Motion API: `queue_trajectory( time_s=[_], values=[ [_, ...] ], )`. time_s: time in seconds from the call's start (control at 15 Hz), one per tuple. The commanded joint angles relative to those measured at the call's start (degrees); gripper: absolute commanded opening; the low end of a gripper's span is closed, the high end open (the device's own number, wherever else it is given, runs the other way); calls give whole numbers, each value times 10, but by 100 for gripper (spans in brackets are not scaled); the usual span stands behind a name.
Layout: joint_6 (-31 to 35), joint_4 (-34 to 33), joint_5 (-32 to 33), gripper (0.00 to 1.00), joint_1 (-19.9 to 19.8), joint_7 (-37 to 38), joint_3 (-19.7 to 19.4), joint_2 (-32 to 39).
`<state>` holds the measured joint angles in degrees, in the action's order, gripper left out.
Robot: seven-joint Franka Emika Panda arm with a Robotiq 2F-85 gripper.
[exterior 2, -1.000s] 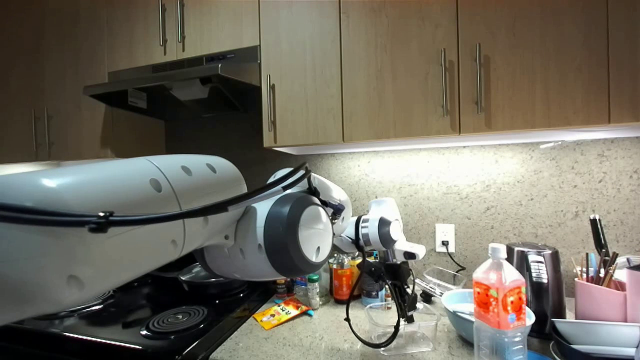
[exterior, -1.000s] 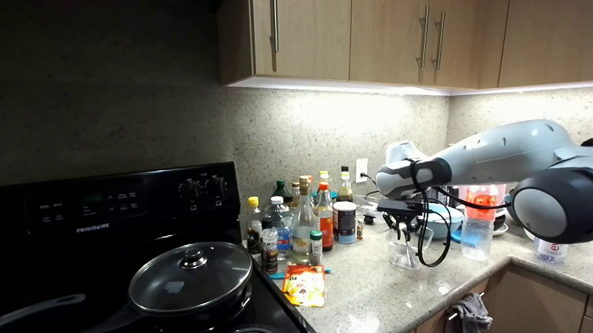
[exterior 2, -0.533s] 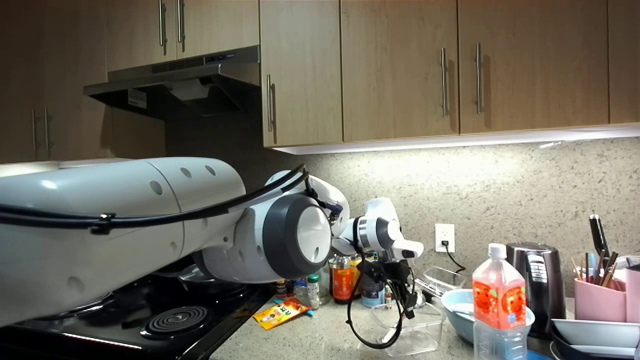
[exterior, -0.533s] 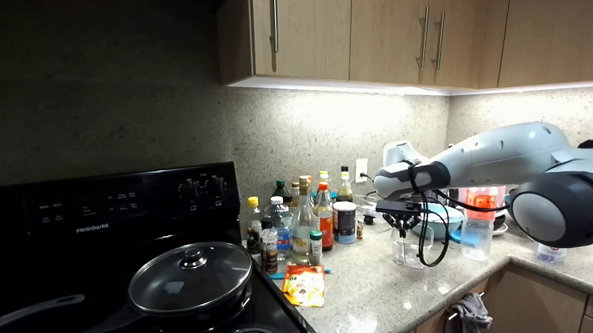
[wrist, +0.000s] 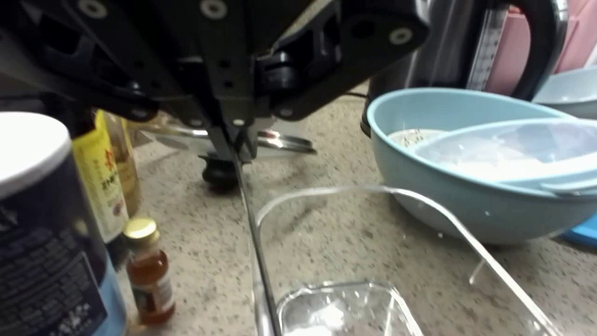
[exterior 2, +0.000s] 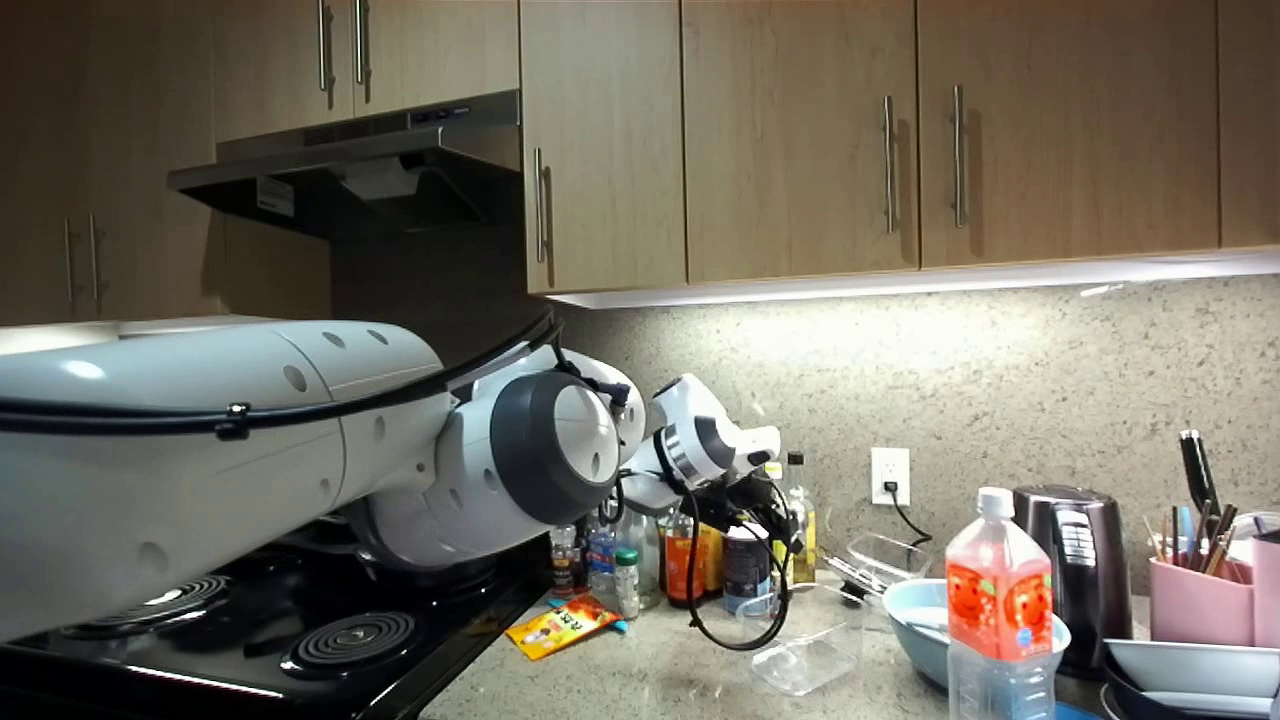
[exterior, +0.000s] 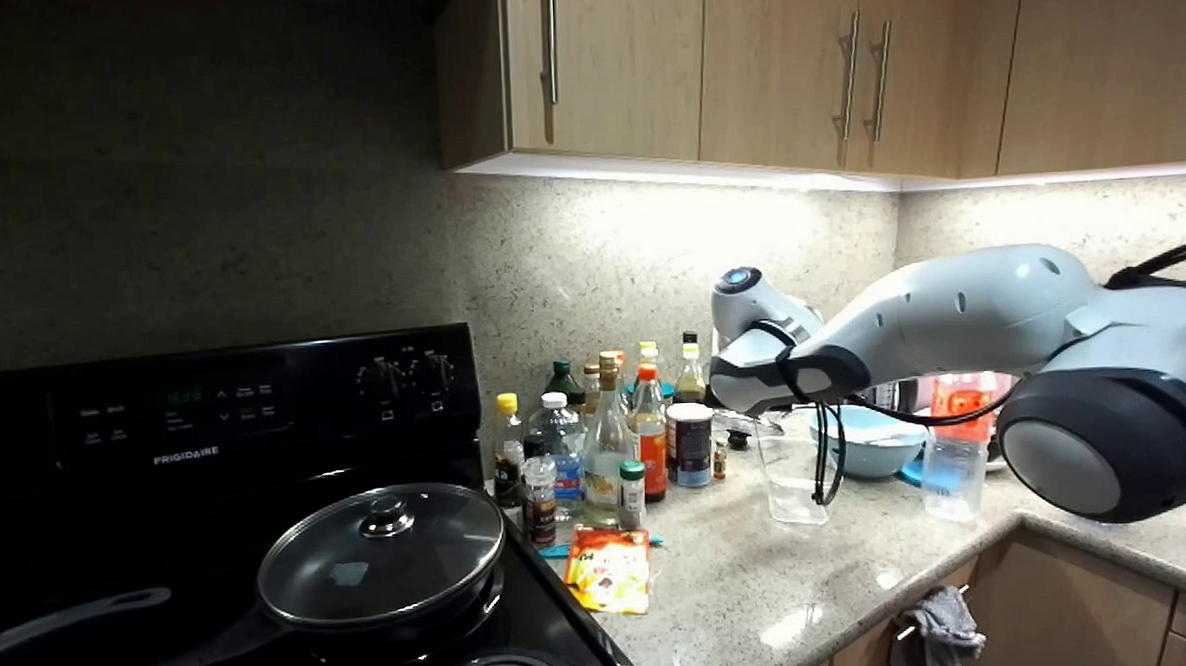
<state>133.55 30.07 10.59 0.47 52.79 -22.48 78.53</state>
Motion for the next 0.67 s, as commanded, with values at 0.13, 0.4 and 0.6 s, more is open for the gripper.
queue_trajectory(
  time_s=[0.13, 0.4, 0.6],
  values=[
    [77, -19, 76, 1, 39, 121, -110, 16],
    [14, 8, 101, 1, 69, 140, -155, 6],
    [-36, 15, 93, 1, 80, 119, -153, 0]
  ],
)
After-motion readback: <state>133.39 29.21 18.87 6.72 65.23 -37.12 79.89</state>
